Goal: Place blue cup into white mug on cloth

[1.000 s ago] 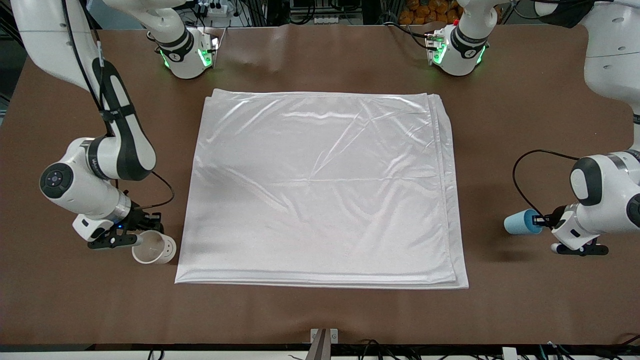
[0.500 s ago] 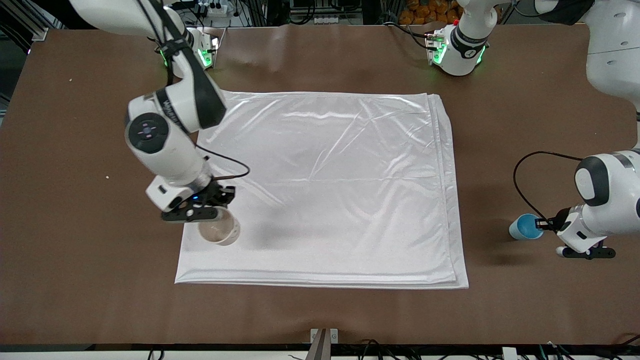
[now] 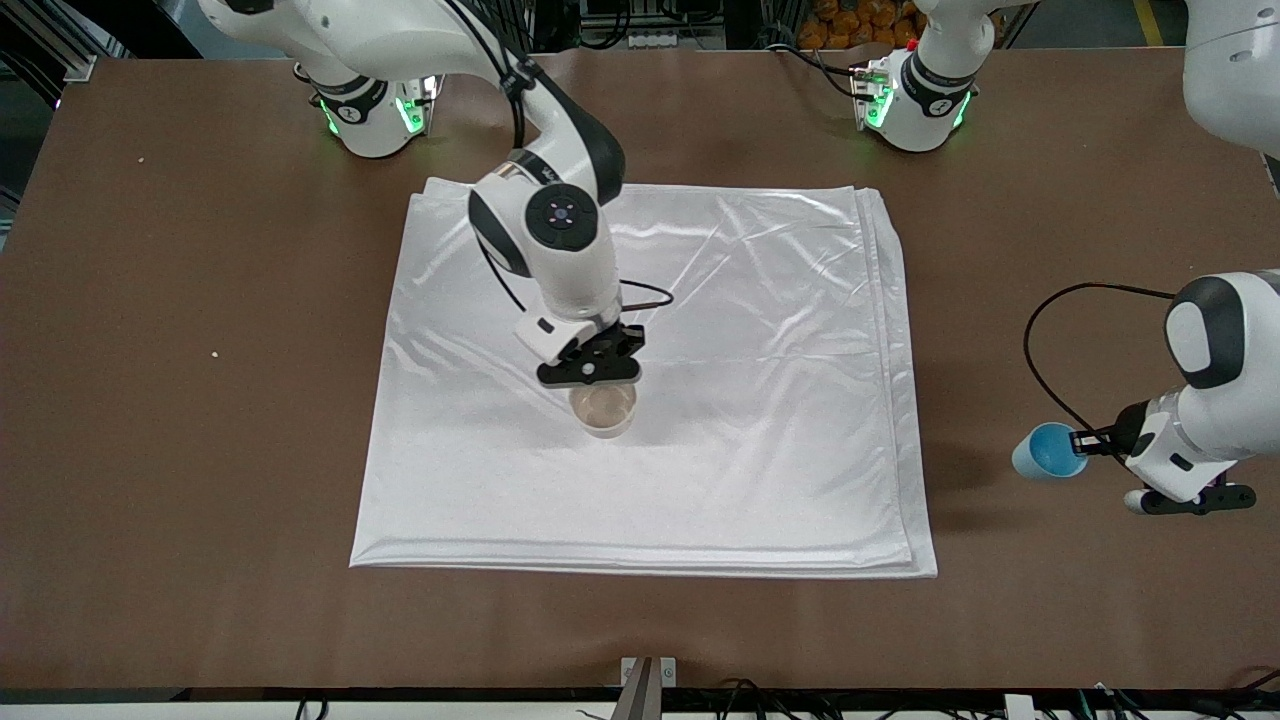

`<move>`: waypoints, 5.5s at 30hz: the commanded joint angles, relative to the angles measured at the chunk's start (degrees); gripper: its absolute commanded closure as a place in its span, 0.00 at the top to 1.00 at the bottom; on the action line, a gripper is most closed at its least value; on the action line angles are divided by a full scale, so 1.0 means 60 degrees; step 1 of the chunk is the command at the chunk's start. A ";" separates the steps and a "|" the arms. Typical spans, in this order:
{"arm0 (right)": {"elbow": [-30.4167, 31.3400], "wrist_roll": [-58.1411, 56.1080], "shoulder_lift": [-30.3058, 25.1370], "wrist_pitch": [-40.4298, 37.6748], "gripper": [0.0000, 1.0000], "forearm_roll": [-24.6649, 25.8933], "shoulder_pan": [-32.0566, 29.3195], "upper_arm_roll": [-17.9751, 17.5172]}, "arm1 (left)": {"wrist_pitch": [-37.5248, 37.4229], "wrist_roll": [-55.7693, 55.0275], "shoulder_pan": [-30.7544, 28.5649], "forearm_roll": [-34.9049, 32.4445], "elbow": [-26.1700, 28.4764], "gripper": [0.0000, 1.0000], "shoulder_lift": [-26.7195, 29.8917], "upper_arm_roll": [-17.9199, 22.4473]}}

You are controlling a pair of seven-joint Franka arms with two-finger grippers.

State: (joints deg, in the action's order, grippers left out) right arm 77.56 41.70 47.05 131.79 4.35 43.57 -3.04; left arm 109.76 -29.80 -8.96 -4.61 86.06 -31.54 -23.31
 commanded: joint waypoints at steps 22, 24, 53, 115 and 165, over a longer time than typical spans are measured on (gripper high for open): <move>-0.0270 0.0023 -0.0707 -0.0649 1.00 0.0095 -0.0156 -0.0093 | -0.0262 -0.4408 0.2401 -0.0008 0.0144 0.00 0.0101 -0.0847; -0.0270 -0.0094 -0.0956 -0.0971 1.00 0.0095 -0.0332 -0.0297 | -0.0247 -0.4569 0.2503 0.0006 0.0130 0.00 0.0100 -0.0832; 0.0740 -0.2012 -0.5614 -0.5073 1.00 -0.0022 -0.3627 -0.2056 | 0.1086 -0.5800 0.4510 -0.0199 -0.0442 0.00 -0.0720 -0.0276; 0.2864 -0.7096 -0.7652 -0.4752 1.00 -0.0565 -0.7965 -0.0445 | 0.2345 -0.5668 0.5111 -0.1018 -0.0471 1.00 -0.1526 0.0442; 0.2747 -0.7698 -0.7695 -0.4957 1.00 -0.0667 -0.6646 0.0874 | 0.1760 0.0804 0.1728 -0.0932 -0.0251 1.00 0.0101 0.2435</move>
State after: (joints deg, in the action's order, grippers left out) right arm 94.13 -3.89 1.77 102.90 1.23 3.53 2.37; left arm 120.85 -29.01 2.57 -10.88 82.96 -32.70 -8.35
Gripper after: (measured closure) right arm 0.000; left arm 0.000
